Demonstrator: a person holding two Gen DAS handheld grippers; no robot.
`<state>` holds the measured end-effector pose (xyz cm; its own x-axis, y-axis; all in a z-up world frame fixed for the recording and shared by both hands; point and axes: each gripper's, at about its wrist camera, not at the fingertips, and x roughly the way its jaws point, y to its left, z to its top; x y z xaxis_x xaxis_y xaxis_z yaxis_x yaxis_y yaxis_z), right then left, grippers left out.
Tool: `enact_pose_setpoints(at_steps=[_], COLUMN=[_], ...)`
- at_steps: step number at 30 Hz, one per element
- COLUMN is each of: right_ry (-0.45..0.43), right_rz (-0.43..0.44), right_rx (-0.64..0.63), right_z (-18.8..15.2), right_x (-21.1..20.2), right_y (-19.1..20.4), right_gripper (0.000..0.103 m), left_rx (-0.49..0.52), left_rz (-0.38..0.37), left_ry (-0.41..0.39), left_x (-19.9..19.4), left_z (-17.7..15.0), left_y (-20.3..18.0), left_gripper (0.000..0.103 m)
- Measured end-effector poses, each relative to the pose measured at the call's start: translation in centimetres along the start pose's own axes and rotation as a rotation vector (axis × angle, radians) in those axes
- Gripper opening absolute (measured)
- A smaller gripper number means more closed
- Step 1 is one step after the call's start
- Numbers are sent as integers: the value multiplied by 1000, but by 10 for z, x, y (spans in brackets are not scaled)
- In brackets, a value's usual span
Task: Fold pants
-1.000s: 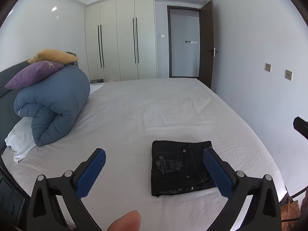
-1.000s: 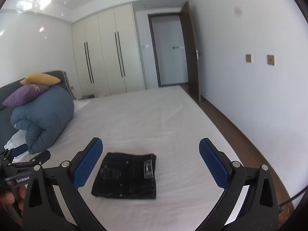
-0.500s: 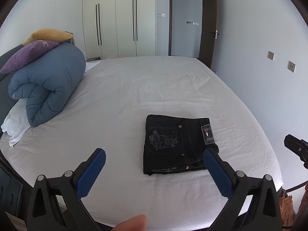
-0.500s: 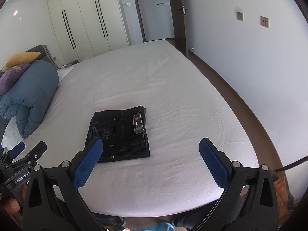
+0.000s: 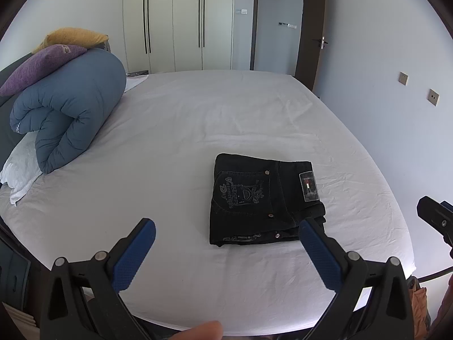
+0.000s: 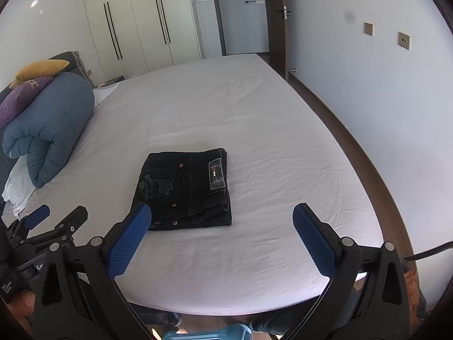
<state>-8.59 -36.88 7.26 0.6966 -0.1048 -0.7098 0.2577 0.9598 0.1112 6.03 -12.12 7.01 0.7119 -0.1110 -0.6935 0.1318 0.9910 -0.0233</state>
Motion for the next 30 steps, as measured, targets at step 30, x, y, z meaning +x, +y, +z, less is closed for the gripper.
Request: enact_pose_setpoints(at_steps=[30], right_ry=[52], right_rz=[9], right_rx=[-35], right_z=[-6], right_x=[13], right_y=[18], right_gripper=[102], left_rx=[-9], left_rz=[-3], left_ry=[34], left_x=[8], left_z=[-9], left_y=[5], left_gripper=[103])
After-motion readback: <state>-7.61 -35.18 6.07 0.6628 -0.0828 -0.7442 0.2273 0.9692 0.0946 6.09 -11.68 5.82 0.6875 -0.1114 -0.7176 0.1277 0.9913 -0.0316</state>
